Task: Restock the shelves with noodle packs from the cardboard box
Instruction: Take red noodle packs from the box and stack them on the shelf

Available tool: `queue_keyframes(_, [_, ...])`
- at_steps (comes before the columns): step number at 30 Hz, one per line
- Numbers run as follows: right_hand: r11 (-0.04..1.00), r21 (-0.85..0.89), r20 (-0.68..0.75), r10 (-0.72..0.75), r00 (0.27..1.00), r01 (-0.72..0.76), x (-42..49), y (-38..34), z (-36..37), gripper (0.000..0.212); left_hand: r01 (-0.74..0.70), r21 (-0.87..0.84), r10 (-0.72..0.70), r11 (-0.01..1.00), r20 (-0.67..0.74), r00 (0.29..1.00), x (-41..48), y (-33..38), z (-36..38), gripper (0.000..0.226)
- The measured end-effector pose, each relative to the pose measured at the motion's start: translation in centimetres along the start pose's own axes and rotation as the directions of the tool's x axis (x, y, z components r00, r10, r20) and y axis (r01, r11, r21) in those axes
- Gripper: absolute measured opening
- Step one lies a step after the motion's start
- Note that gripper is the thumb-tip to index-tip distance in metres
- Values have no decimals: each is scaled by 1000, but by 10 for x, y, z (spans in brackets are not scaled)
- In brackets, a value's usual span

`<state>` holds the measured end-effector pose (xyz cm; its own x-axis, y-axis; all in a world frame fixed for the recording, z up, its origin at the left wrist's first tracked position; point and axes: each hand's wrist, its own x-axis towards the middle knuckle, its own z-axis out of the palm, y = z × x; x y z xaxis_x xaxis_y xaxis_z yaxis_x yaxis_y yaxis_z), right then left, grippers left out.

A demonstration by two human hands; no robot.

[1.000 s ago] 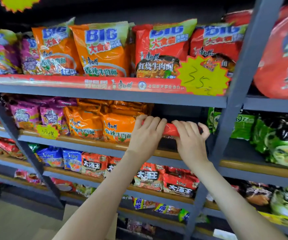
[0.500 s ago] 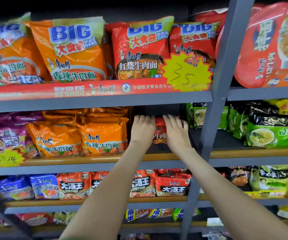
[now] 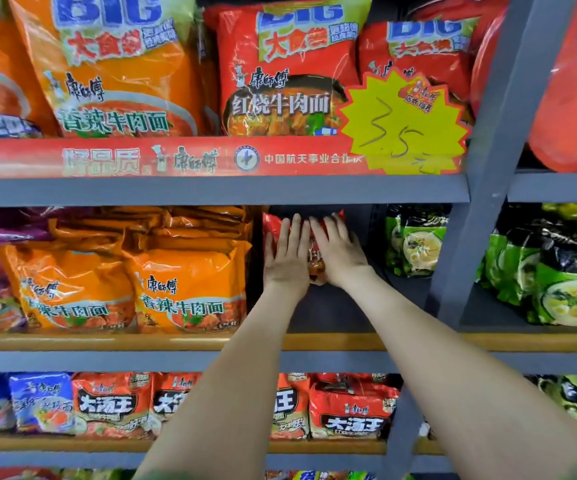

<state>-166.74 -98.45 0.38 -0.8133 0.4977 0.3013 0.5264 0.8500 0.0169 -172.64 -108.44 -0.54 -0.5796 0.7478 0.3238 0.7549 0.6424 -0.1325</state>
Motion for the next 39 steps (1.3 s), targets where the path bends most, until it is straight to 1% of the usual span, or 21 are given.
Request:
queue_keyframes(2, [1000, 1, -19, 13, 1000, -13, 13, 2, 5, 122, 55, 15, -55, 998, 16, 998, 12, 1, 2, 93])
queue_keyframes(4, [999, 7, -35, 32, 999, -32, 27, 4, 11, 122, 104, 20, -105, 994, 49, 993, 25, 2, 3, 97])
queue_keyframes(5, [999, 18, -41, 36, 998, -36, 34, 5, 15, 121, 109, 18, -110, 994, 73, 991, 32, 3, 6, 99])
queue_keyframes(7, [999, 31, -59, 38, 998, -36, 47, 8, 23, 114, 99, 5, -99, 995, 110, 989, 44, 3, 15, 96])
queue_keyframes(9, [999, 21, -89, 36, 995, -35, 59, 13, 31, 108, 85, 10, -85, 996, 110, 990, 54, 2, 22, 90])
queue_keyframes(11, [1000, 6, -113, 22, 993, -22, 67, 16, 38, 107, 78, 0, -78, 997, 104, 991, 62, 0, 25, 87])
queue_keyframes(13, [1000, -16, -115, -19, 993, 17, 73, 16, 40, 105, 97, -52, -91, 994, 115, 989, 69, -5, 29, 88])
queue_keyframes(15, [998, -29, -99, -56, 994, 53, 81, 14, 41, 107, 141, -106, -125, 984, 143, 982, 77, -13, 33, 92])
queue_keyframes(18, [998, -23, -97, -57, 994, 55, 90, 8, 49, 110, 157, -117, -138, 981, 157, 978, 91, -21, 38, 104])
queue_keyframes(20, [999, -19, -133, -40, 990, 38, 94, 0, 62, 102, 179, -112, -163, 977, 143, 976, 97, -23, 45, 106])
queue_keyframes(22, [1000, -14, -182, -25, 983, 23, 98, -7, 71, 91, 226, -101, -215, 969, 111, 970, 101, -22, 55, 99])
queue_keyframes(23, [1000, -5, -191, -20, 981, 20, 100, -9, 74, 89, 247, -89, -239, 965, 91, 967, 102, -22, 59, 95])
queue_keyframes(25, [1000, 11, -174, -13, 985, 15, 103, -9, 76, 88, 270, -72, -265, 960, 68, 962, 105, -21, 63, 92])
queue_keyframes(29, [1000, 6, -113, 20, 993, -19, 105, -9, 75, 87, 277, -80, -272, 957, 70, 960, 107, -18, 64, 90])
queue_keyframes(32, [997, -58, -50, 43, 998, -45, 99, -8, 68, 90, 243, -36, -241, 969, 43, 969, 99, -15, 62, 80])
queue_keyframes(35, [990, -119, -21, 68, 997, -70, 87, -3, 62, 91, 169, -69, -159, 983, 129, 979, 87, -7, 53, 70])
queue_keyframes(37, [984, -154, 37, 98, 994, -92, 74, -1, 56, 94, 143, -90, -124, 986, 189, 974, 78, -4, 45, 65])
queue_keyframes(39, [979, -180, 105, 113, 988, -93, 59, -2, 47, 94, 123, -88, -100, 988, 231, 968, 67, -1, 35, 64])
